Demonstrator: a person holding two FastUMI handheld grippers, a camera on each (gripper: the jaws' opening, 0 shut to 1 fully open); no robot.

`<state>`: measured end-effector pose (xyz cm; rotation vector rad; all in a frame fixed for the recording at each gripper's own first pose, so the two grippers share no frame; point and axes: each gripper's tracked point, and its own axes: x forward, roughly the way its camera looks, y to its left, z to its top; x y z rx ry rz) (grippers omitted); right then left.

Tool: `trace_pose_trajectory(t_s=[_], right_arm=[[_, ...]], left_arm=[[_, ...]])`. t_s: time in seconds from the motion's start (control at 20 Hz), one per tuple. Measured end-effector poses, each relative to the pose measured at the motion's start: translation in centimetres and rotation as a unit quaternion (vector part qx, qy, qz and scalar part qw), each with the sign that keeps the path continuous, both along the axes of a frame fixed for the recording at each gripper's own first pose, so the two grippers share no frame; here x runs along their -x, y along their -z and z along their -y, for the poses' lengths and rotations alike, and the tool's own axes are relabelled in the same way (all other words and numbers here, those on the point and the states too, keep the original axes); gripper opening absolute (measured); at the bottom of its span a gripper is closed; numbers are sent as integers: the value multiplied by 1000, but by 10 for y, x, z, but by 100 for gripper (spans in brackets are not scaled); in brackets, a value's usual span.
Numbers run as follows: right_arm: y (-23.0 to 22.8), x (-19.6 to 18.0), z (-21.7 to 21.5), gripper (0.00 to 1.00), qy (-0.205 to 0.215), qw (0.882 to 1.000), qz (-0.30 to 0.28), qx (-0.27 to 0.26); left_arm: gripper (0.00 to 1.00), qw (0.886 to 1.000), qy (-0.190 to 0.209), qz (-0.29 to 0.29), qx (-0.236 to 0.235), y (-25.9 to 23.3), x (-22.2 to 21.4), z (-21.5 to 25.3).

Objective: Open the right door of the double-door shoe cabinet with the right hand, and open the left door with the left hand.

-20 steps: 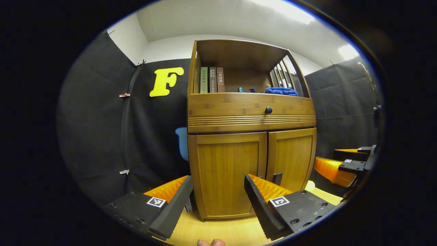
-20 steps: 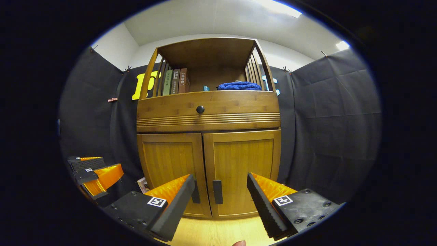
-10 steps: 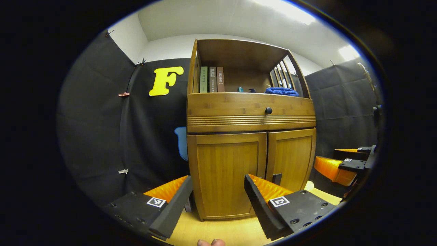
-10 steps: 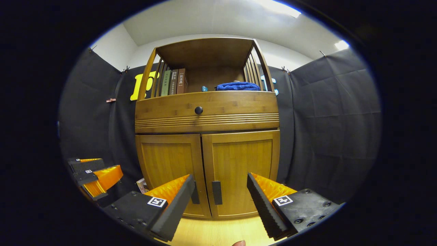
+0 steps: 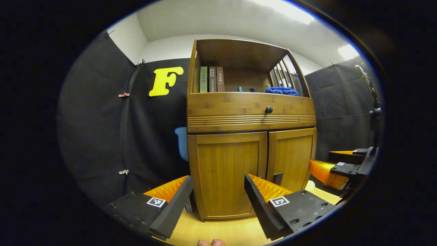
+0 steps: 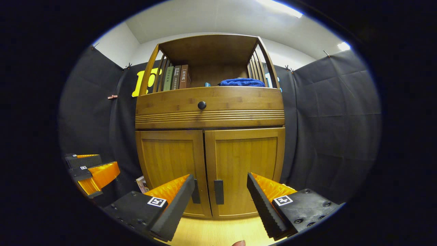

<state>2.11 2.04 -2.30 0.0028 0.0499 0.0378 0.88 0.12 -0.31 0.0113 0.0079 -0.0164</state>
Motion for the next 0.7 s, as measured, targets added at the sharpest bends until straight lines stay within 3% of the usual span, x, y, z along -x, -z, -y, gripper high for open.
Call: trace_pose_trajectory(t_s=[0.4, 0.7], right_arm=[[72, -60, -1, 98, -8, 998, -59, -17], [121, -114, 8, 98, -3, 996, -88, 3]], left_arm=[[93, 1000, 4, -15, -2, 13, -14, 2], [93, 1000, 3, -28, -6, 23, -14, 8]])
